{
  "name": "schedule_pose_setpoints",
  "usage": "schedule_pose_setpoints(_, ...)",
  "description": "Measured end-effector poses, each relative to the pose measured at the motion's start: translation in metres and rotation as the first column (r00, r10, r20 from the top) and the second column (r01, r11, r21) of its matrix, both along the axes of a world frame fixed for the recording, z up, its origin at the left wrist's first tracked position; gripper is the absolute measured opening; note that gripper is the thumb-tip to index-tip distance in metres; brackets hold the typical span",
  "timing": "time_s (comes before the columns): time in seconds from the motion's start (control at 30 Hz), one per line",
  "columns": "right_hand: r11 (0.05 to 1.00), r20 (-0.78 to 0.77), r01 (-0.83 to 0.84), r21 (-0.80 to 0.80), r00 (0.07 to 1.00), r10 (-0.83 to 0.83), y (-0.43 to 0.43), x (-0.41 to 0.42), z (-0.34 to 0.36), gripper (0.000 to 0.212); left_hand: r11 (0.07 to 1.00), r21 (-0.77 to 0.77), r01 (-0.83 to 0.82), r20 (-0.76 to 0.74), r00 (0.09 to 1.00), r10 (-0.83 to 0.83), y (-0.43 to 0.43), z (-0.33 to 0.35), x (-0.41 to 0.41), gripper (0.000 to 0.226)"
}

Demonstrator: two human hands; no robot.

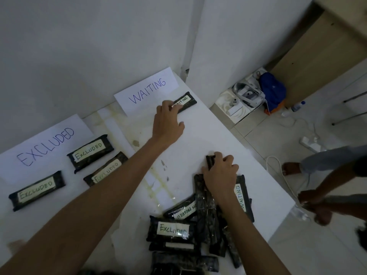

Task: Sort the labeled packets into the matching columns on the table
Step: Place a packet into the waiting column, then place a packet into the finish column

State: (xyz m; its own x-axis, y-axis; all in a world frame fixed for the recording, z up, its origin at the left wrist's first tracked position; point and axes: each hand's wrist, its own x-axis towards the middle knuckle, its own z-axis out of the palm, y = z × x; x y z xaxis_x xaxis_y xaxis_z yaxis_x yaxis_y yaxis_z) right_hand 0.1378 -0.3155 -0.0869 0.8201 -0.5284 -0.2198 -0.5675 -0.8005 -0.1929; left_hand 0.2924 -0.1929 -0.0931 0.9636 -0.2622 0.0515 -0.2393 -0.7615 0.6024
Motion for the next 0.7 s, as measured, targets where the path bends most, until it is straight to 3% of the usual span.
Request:
schedule_pose_setpoints(0.13,0.996,0.015,-0.019,0.086,1.0,0.018,-0.005,0.006,0.011,0.038,0.982,-0.175,0.065,-0.102,0.991,-0.084,0.016,0.01,-0.059,0.037)
schedule_pose_setpoints(0.23,0.958,0.172,-0.001,0.288,0.984,-0.05,-0.013,0.01,0.034,0.04,0.961,-0.261,0.088,-0.188,0.972,-0.14,0.027,0.02,-0.099,0.032)
schedule_pose_setpoints(0.33,0.783,0.251,0.036,0.622,0.937,-0.242,-0.023,0.01,0.058,0.032,0.933,-0.355,0.066,-0.23,0.961,-0.155,0.032,0.032,-0.129,0.033)
schedule_pose_setpoints(0.4,0.565,0.19,0.045,0.824,0.917,-0.35,-0.024,0.008,0.066,0.027,0.919,-0.39,0.05,-0.248,0.956,-0.157,0.034,0.039,-0.144,0.035)
schedule_pose_setpoints(0.47,0.385,0.141,0.034,0.922,0.899,-0.415,-0.02,0.003,0.07,0.024,0.92,-0.389,0.055,-0.25,0.954,-0.163,0.034,0.043,-0.153,0.036)
schedule_pose_setpoints(0.6,0.256,0.104,0.026,0.966,0.869,-0.483,-0.007,-0.003,0.074,0.022,0.933,-0.352,0.072,-0.245,0.955,-0.166,0.034,0.048,-0.161,0.041)
schedule_pose_setpoints(0.7,0.211,0.068,0.047,0.976,0.861,-0.504,0.004,-0.006,0.074,0.023,0.945,-0.319,0.07,-0.214,0.966,-0.143,0.036,0.048,-0.165,0.049)
